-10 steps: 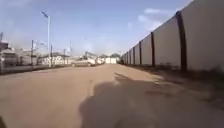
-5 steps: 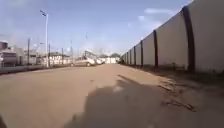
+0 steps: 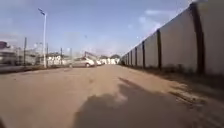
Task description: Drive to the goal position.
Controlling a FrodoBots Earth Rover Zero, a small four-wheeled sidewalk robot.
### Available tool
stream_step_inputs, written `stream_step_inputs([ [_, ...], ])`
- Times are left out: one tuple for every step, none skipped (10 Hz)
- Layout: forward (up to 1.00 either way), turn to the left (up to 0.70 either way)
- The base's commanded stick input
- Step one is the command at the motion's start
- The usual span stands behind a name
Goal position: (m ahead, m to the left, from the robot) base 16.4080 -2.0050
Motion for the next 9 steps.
stream_step_inputs([
  [1.00, 0.00],
  [1.00, 0.00],
  [1.00, 0.00],
  [1.00, 0.00],
  [1.00, 0.00],
  [1.00, 0.00],
  [1.00, 0.00],
  [1.00, 0.00],
  [1.00, 0.00],
])
